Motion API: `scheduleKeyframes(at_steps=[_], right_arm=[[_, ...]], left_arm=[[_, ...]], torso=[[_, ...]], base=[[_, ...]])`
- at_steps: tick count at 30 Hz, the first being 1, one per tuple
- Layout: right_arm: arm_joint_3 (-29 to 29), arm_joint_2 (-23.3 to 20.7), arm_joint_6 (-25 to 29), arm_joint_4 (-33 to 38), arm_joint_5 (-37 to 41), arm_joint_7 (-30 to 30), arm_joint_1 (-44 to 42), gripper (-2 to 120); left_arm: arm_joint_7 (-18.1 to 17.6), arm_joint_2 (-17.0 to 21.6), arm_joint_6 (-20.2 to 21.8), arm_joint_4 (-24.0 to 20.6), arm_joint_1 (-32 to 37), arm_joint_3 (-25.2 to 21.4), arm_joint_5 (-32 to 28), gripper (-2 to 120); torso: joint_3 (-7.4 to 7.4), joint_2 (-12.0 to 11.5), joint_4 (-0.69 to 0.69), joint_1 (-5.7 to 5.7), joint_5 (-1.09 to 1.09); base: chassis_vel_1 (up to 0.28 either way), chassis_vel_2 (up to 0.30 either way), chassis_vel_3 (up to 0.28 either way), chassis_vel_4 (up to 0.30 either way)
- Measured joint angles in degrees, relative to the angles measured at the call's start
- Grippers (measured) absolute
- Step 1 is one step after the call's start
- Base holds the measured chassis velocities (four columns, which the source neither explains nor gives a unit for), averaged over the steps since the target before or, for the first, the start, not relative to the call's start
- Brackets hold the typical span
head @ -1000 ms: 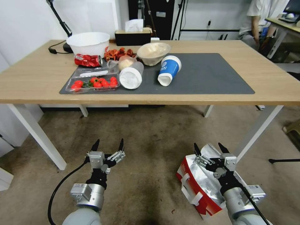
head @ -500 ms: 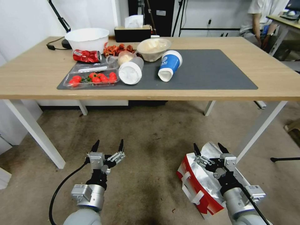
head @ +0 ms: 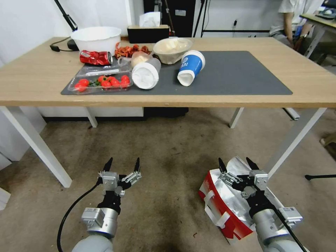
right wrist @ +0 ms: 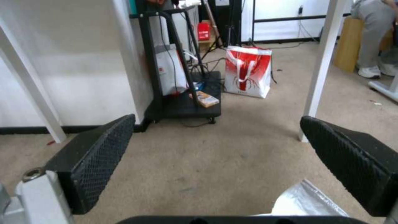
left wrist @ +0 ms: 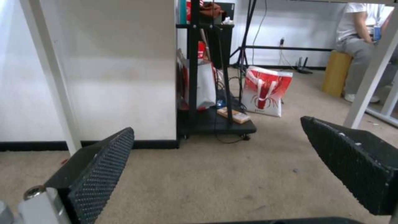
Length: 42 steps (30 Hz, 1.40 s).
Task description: Pick up the food delivery bag from the floor and place it on the table.
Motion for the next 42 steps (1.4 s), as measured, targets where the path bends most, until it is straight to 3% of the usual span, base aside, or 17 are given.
scheduleKeyframes(at_steps=[20,42], right_arm=[[0.09,0.2,0.18,0.0,-0.36,0.15,-0.72,100],[0.28,0.47,1.59,-0.19,-1.42,-0.5,-1.68,100]], left_arm=[[0.02,0.43,-0.28,1.14,-0.77,-0.15,-0.06,100],[-2.27,1.0,0.77,4.2,-2.76,-0.79,-0.92,100]], torso=[[-3.24,-4.33,0.0,-1.09,0.0],[-7.2,-9.19,0.0,-1.99,0.0]], base=[[0.0,0.0,0.0,0.0],[0.0,0.0,0.0,0.0]])
